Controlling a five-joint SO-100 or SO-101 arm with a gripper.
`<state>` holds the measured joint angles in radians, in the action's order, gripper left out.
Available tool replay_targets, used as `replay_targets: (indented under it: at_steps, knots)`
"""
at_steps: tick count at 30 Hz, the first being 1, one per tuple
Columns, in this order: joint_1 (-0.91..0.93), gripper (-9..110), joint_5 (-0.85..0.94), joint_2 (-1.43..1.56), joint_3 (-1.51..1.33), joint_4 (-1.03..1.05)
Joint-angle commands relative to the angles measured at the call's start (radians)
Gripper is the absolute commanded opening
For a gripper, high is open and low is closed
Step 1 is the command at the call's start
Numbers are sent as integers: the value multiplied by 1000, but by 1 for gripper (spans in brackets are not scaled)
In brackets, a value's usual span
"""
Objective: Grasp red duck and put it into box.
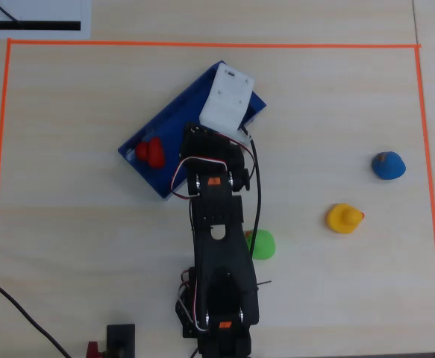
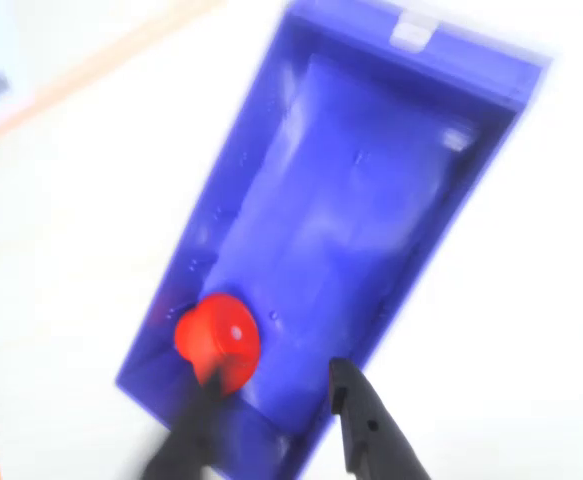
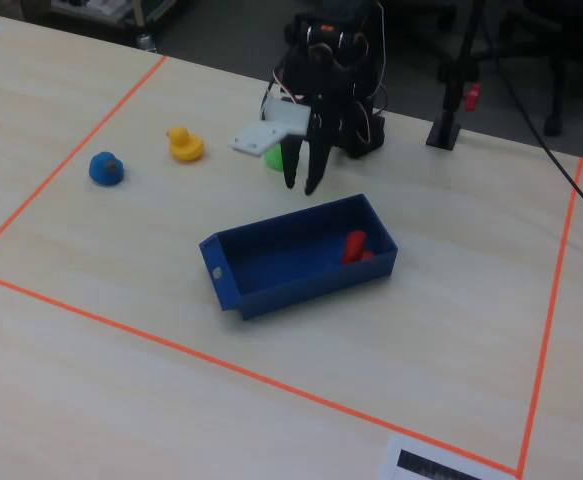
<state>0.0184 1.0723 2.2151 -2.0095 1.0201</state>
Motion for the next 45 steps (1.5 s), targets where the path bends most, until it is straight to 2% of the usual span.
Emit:
replay_targets:
  at_steps: [1, 12, 17, 29, 38, 40, 45]
  knots:
    - [44, 0, 54, 201, 18, 37]
    - [-15, 0, 115, 867, -476, 285]
    - [11, 0, 158, 1095, -723, 337]
    - [52, 0, 229, 1095, -1100, 278]
    - [60, 0, 210, 1095, -1100, 290]
    - [60, 7, 210, 1095, -1101, 290]
    - [60, 8, 209, 1095, -1101, 288]
